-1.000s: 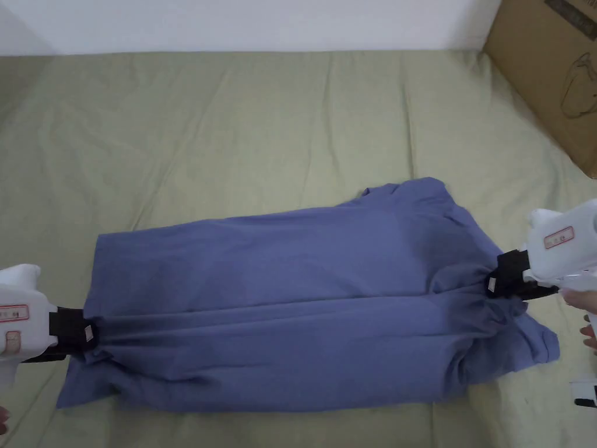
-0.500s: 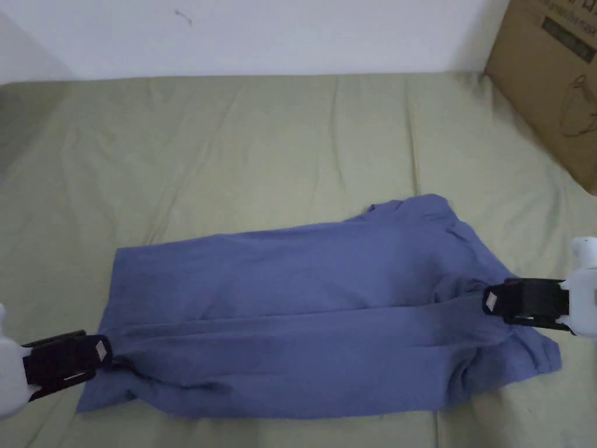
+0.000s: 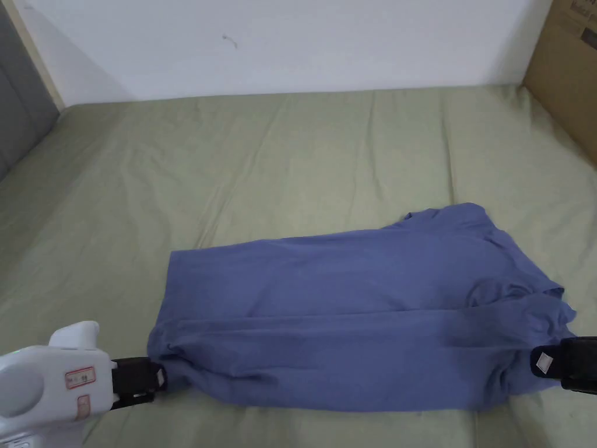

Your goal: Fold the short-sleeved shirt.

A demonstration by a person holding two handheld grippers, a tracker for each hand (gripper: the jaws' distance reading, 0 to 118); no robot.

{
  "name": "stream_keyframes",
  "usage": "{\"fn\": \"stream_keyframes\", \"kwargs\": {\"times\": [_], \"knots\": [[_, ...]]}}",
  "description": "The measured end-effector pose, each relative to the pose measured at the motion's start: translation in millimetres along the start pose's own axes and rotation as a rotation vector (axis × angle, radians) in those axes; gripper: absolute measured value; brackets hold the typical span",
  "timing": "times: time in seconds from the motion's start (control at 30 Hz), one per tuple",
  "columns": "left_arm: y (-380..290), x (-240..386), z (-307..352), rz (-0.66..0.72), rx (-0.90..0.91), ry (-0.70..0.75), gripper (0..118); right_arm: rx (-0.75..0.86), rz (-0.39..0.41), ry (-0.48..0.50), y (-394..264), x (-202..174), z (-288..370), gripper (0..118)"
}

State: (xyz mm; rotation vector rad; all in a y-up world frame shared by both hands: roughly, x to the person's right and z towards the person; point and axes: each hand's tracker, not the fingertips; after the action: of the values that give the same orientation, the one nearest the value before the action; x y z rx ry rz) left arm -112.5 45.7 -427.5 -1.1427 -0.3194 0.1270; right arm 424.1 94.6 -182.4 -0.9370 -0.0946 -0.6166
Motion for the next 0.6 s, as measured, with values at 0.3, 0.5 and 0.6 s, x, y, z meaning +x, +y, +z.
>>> {"fn": "stream_keyframes", "kwargs": {"times": [0.3,0.5,0.6], "knots": [[14.3,5.8,-50.5,-0.044,-0.089,0.082,75,0.039,-0.103,0.001,3.2,22.2,-2.9,0],[9.6,13.7,-28.1,-0.124,-0.057,-0.009,5,0.049,-0.084,-0.102,7.6,46.1,-8.8,0],[2.6,21.5,-14.1,-0.159,-0.026,0.03,5,0.08,-0.088,-0.15,20.2,61.8,-7.8,0]]}}
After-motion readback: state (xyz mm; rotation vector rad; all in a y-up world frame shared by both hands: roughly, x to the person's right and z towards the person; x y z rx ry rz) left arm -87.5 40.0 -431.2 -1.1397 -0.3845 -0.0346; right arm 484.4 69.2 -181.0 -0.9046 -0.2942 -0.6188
